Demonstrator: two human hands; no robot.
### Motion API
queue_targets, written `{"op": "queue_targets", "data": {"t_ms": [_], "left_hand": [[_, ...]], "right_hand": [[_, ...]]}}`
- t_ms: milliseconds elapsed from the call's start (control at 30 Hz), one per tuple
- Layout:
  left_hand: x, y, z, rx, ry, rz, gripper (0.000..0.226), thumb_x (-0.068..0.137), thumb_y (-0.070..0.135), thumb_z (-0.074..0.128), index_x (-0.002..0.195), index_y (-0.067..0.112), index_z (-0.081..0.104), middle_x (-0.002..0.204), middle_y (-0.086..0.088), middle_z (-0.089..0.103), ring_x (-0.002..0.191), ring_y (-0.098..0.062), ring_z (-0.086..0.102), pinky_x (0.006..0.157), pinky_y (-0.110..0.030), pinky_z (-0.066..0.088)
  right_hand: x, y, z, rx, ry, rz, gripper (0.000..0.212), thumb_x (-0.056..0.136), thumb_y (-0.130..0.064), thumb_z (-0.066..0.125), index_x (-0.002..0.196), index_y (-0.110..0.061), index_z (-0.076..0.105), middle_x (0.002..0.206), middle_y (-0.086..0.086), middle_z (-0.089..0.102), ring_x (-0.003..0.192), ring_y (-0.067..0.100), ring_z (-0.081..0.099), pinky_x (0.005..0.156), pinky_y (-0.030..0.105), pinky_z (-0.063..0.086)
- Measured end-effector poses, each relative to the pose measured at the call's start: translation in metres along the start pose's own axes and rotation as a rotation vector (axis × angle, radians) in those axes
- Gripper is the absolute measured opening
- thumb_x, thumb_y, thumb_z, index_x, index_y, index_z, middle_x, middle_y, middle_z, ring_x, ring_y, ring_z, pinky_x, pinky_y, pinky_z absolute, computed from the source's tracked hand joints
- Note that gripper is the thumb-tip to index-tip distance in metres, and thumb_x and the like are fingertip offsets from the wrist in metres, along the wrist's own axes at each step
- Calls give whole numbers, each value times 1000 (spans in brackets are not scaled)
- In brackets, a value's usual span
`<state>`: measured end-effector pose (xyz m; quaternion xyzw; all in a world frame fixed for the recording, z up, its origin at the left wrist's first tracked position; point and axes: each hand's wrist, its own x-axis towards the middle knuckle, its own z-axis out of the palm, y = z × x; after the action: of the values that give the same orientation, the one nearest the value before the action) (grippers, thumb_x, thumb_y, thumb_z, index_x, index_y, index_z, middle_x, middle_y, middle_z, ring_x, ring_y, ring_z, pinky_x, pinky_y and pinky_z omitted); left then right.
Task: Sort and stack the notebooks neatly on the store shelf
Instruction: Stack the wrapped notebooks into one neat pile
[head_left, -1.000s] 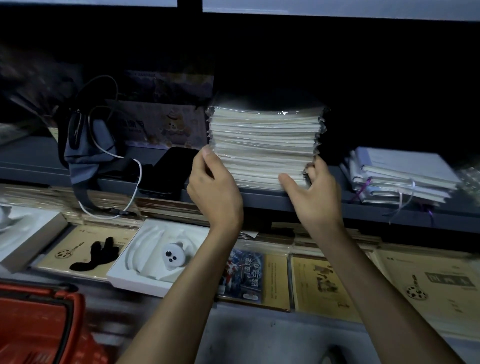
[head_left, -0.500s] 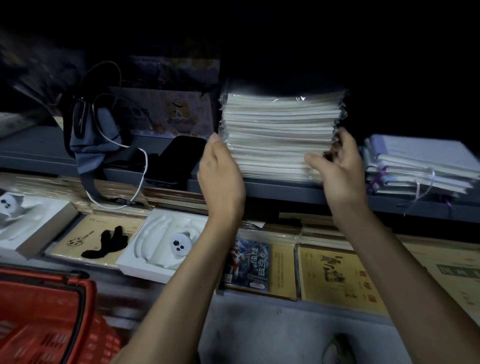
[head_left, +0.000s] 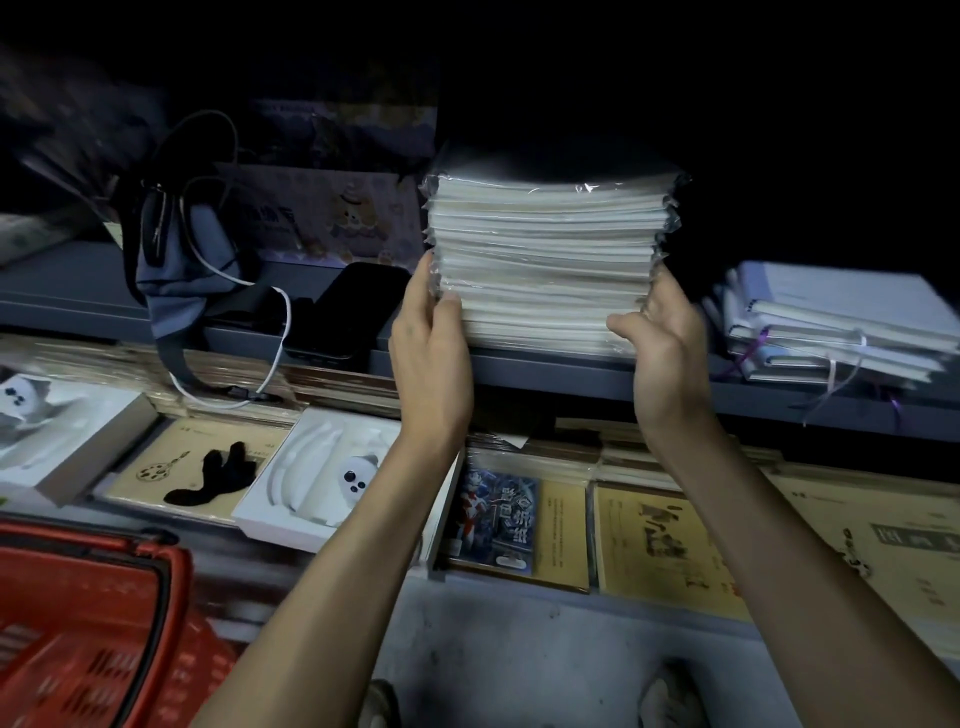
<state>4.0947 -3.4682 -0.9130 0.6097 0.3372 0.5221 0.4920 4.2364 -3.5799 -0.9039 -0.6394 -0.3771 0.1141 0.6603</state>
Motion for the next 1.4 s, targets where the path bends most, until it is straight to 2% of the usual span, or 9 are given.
{"op": "queue_targets", "data": {"t_ms": [167, 267, 333, 500, 600, 733, 900, 1067, 1400], "left_hand": [[-4, 6, -7, 65, -69, 2, 29, 101, 20, 45, 113, 35, 66, 84, 27, 59, 80, 9, 52, 81, -26, 41], [-4, 11, -15, 98, -156, 10, 14, 98, 27, 45, 90, 33, 55, 83, 4, 62, 79, -11, 55, 78, -35, 36], [0, 10, -19, 63, -210, 33, 30, 98, 30, 47, 111, 11, 65, 115, -17, 68, 110, -30, 62, 91, -37, 45], [-2, 16, -20, -37, -200, -13, 48, 104, 24, 54, 152, 31, 51, 145, 15, 61, 136, 1, 52, 118, -32, 40], [-3, 18, -17, -63, -168, -31, 64, 102, 25, 57, 162, 24, 37, 162, 9, 45, 148, -5, 42, 125, -38, 34], [1, 20, -11, -150, -93, -56, 56, 106, 12, 54, 160, 20, 42, 156, 11, 48, 142, -2, 46, 124, -36, 35], [-6, 16, -1, -154, -82, -48, 59, 106, 13, 53, 162, 23, 36, 163, 13, 39, 149, 1, 36, 124, -27, 31], [-9, 12, 6, -128, -52, -13, 57, 107, 14, 50, 162, 21, 38, 164, 12, 39, 146, 5, 34, 121, -20, 30], [-15, 19, -1, 20, -36, -41, 53, 109, 19, 40, 161, 27, 39, 153, 16, 49, 122, 16, 48, 105, -12, 36]], "right_hand": [[-1, -5, 3, -61, 8, 26, 78, 83, -21, 54, 158, -15, 36, 157, -9, 46, 140, 4, 46, 121, 39, 34], [-2, -9, -1, -59, -7, 75, 82, 79, -16, 55, 159, -18, 35, 152, -20, 42, 139, -5, 39, 120, 25, 28], [-3, -11, -3, -67, -23, 95, 84, 78, -14, 56, 159, -20, 34, 155, -15, 44, 142, 1, 40, 121, 29, 29], [-9, -14, -2, -70, -3, 122, 88, 80, -14, 56, 162, -24, 26, 162, -9, 38, 149, 10, 34, 119, 29, 29], [-13, -12, -5, -101, -22, 133, 88, 80, -16, 58, 161, -31, 27, 160, -14, 41, 147, 8, 37, 121, 38, 33], [-14, -16, -10, -76, -44, 144, 86, 84, -12, 60, 162, -27, 27, 162, -14, 36, 150, 7, 33, 125, 40, 27], [-12, -19, -11, -49, -28, 158, 76, 91, 11, 54, 158, -20, 35, 140, -27, 45, 130, -7, 43, 96, -1, 36], [-13, -19, -8, -32, -2, 160, 82, 86, 6, 57, 160, -19, 32, 159, -11, 37, 148, 7, 31, 123, 28, 26], [-7, -16, -19, -180, 51, 245, 83, 91, 10, 50, 163, -23, 25, 162, -8, 36, 146, 9, 37, 121, 33, 32]]}}
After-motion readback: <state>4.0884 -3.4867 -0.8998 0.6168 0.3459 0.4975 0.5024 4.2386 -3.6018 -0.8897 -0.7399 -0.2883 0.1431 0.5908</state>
